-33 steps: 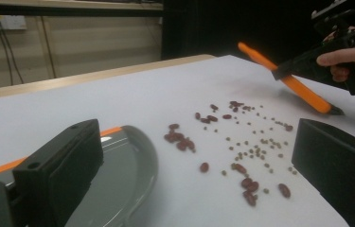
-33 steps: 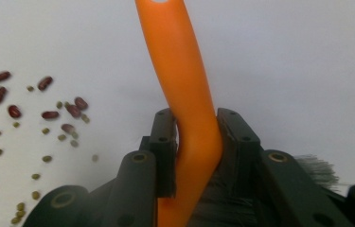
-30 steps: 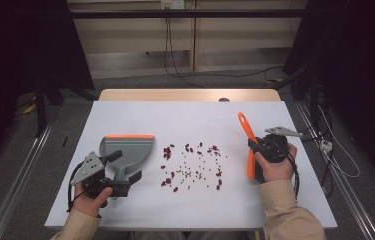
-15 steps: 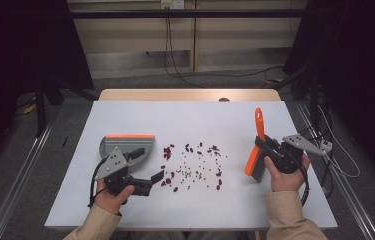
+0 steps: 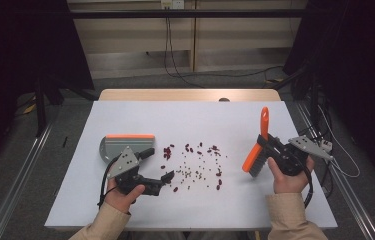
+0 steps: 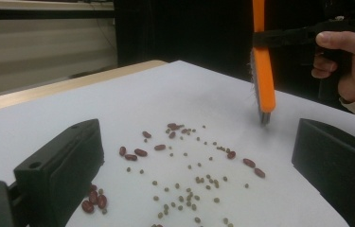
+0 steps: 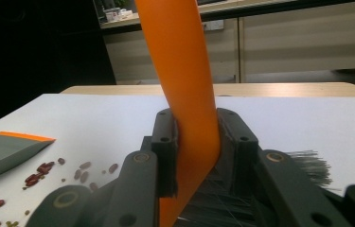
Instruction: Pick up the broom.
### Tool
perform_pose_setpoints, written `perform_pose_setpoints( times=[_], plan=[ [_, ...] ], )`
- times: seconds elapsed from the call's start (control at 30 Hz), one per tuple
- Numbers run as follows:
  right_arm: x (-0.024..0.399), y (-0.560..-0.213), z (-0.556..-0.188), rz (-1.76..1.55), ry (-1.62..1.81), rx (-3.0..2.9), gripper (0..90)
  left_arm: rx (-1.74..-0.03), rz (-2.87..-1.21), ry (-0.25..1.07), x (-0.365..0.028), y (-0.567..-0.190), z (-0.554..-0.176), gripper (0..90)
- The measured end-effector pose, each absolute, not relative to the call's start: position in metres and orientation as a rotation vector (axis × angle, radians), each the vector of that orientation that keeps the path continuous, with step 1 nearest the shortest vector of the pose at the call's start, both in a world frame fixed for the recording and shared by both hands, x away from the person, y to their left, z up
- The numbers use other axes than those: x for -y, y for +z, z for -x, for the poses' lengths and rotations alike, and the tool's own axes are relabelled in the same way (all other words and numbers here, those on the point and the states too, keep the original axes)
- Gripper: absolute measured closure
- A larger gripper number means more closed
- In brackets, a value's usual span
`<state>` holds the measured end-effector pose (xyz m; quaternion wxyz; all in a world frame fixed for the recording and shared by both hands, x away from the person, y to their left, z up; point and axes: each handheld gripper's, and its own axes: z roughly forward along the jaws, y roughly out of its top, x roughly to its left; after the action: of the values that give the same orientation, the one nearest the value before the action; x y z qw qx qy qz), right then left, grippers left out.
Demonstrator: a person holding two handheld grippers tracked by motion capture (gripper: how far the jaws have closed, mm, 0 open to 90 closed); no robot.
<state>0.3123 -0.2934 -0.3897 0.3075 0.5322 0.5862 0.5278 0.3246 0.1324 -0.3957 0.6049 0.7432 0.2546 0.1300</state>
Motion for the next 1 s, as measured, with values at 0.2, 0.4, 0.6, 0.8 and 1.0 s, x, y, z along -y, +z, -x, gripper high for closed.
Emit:
perform_pose_setpoints(
  times=[0.2,0.4,0.6,0.8,1.0],
  plan=[
    [0.288,-0.381,-0.310,-1.369,1.428,-1.542,71.1,-0.579,-1.725,0.300,-0.127,-0.395,-0.326,2.7],
    [0.272,-0.370,-0.311,-1.318,1.468,-1.560,71.1,-0.563,-1.736,0.270,-0.115,-0.392,-0.327,2.8],
    [0.244,-0.366,-0.321,-1.273,1.523,-1.599,71.1,-0.554,-1.760,0.231,-0.097,-0.389,-0.331,8.1],
    [0.220,-0.362,-0.330,-1.239,1.561,-1.636,71.1,-0.575,-1.777,0.149,-0.071,-0.392,-0.340,17.1],
    [0.191,-0.354,-0.339,-1.190,1.596,-1.689,71.0,-0.577,-1.808,0.116,-0.049,-0.398,-0.348,29.6]
  ],
)
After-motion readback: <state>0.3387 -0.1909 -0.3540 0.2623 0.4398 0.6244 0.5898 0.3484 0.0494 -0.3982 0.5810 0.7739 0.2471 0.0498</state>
